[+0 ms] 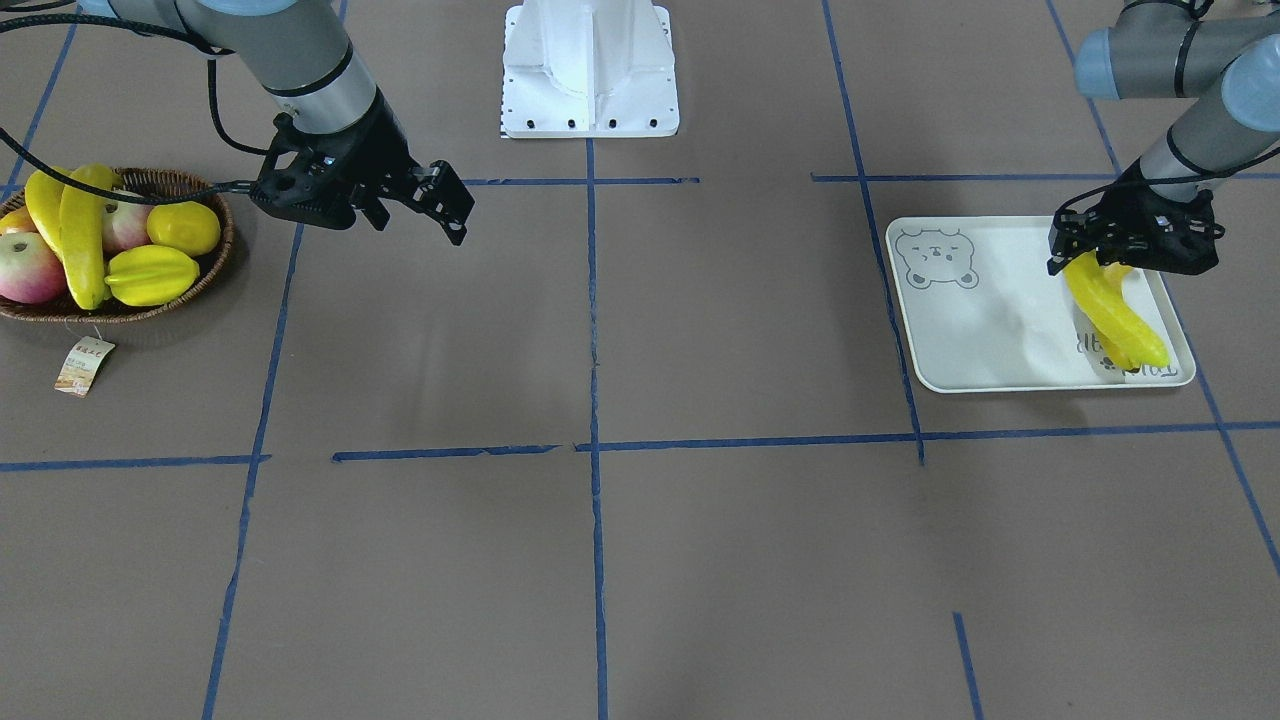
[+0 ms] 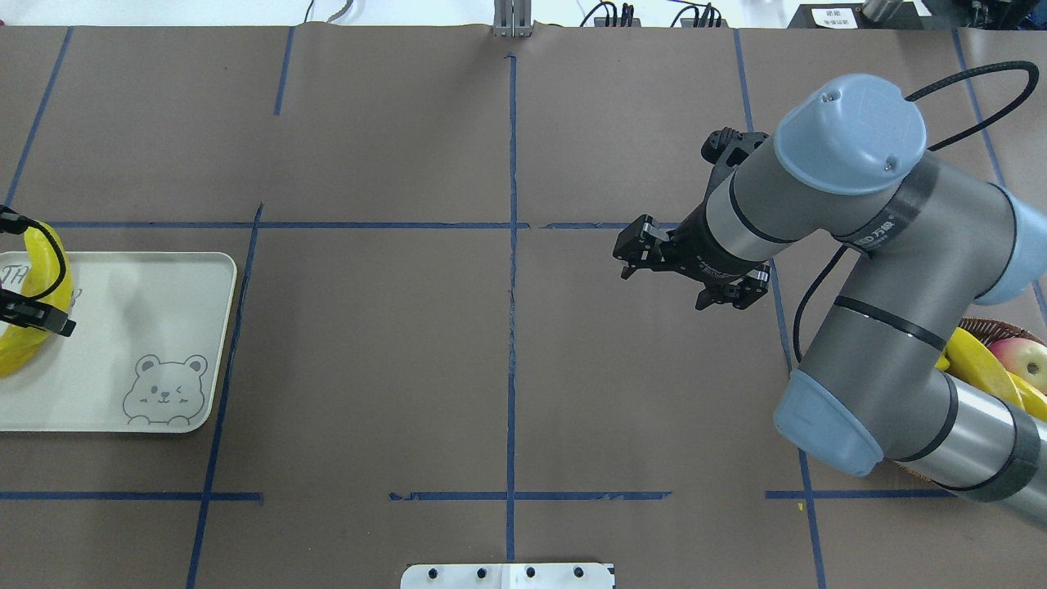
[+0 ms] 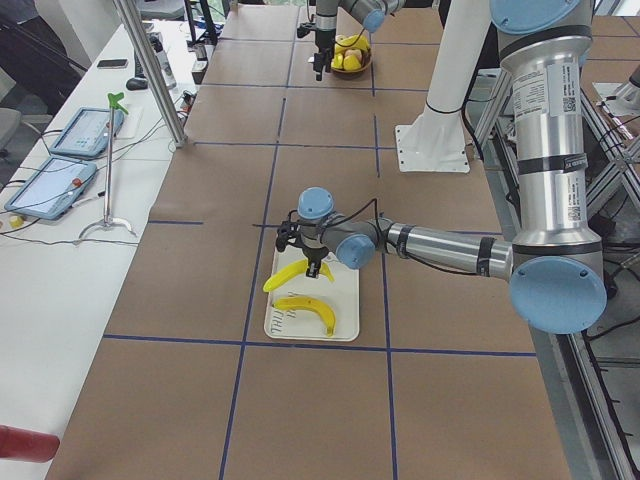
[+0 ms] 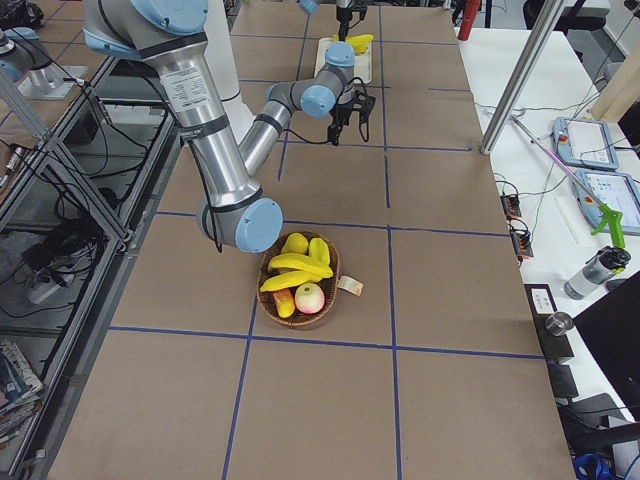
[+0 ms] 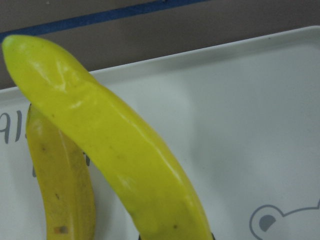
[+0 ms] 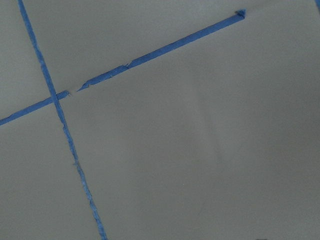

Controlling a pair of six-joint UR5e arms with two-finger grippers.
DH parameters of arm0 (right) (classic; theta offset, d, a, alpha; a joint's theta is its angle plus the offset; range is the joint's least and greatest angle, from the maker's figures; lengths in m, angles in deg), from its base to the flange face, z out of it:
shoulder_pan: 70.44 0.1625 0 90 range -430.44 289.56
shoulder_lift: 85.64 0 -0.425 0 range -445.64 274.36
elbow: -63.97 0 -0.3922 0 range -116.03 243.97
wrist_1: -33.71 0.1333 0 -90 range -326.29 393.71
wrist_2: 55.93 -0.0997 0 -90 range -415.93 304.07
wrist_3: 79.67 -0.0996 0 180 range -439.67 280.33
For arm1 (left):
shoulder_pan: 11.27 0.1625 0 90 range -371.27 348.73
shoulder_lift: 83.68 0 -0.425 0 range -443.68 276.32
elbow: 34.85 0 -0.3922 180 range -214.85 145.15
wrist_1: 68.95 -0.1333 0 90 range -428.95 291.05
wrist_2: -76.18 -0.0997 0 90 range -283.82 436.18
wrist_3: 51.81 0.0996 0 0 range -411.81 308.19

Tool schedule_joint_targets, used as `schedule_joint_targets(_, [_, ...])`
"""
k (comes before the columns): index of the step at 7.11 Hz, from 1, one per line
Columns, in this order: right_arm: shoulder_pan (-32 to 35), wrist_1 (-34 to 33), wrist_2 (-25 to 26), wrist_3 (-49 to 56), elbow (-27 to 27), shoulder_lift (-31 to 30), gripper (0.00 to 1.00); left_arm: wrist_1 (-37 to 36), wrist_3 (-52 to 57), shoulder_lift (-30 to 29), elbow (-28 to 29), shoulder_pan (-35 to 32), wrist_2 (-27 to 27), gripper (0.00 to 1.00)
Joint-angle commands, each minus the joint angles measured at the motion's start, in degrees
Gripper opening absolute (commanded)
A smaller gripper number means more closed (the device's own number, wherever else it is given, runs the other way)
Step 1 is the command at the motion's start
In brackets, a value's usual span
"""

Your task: Transfer all bananas from basket to plate

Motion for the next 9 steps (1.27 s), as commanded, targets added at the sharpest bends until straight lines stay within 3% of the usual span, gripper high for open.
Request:
schedule_joint_targets(1, [0.00,0.00,0.17,0.00,-0.08,-0.04,1.00,0.37,-4.68,-0.74,0.88,0.28,0.24,0.01])
schedule_joint_targets(5, [-0.09,0.00,0.26,0.00,-0.17,0.14,1.00,4.92,-5.05,-2.41,6.06,0.46,0.25,0.06])
schedule_joint_targets(6, [-0.09,0.09,0.35,0.00,-0.17,0.05,1.00,5.03,-5.14,-3.46,6.16,0.46,0.33,0.15])
schedule_joint_targets(7, [-0.18,0.09,0.44,0.00,-0.08,0.05,1.00,5.03,-4.96,-3.56,6.25,0.64,0.42,0.34])
schedule_joint_targets(8, [-0.18,0.09,0.44,0.00,-0.17,0.14,1.00,5.29,-4.87,-3.56,6.25,0.72,0.68,0.45])
schedule_joint_targets(9, [-0.09,0.09,0.44,0.00,-0.26,0.05,1.00,5.47,-4.61,-3.47,6.68,0.72,2.08,0.47])
